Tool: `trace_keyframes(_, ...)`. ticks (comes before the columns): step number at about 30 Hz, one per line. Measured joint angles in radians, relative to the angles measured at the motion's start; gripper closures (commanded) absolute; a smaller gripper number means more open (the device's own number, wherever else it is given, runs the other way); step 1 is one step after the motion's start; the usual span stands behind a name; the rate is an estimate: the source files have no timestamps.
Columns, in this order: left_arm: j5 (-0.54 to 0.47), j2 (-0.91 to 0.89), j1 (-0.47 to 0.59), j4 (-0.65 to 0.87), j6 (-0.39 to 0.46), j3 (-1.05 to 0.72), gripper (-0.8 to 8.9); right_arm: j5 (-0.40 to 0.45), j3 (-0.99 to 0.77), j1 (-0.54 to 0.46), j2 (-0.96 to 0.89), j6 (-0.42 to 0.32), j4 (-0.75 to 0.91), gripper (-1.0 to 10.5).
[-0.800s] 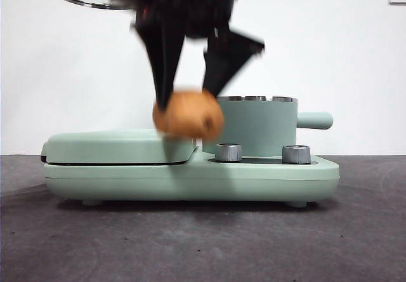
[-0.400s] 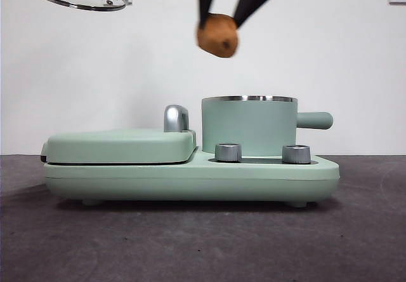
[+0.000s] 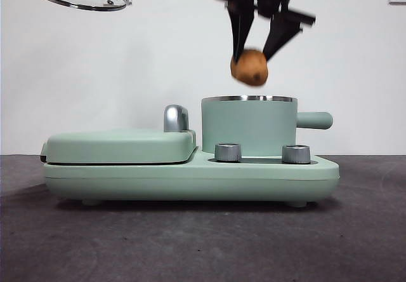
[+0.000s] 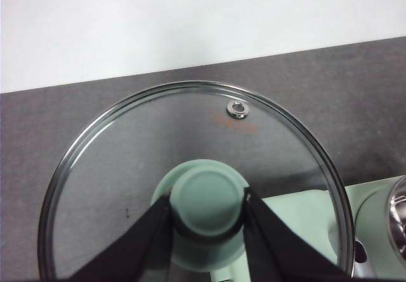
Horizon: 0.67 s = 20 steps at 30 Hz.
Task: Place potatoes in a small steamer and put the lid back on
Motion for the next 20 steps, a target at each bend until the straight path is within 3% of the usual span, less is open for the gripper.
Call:
trace_keyframes(13,0.016,0.000,-0.001,0.000,0.000,0.000,7.99,-0.006,-0.002,-0.016,0.111,-0.003,-0.026,7.4)
trace_keyframes(20,0.016,0.000,-0.004,0.000,0.000,0.000,7.99,-0.006,-0.002,-0.016,0.120,-0.002,-0.037,5.5)
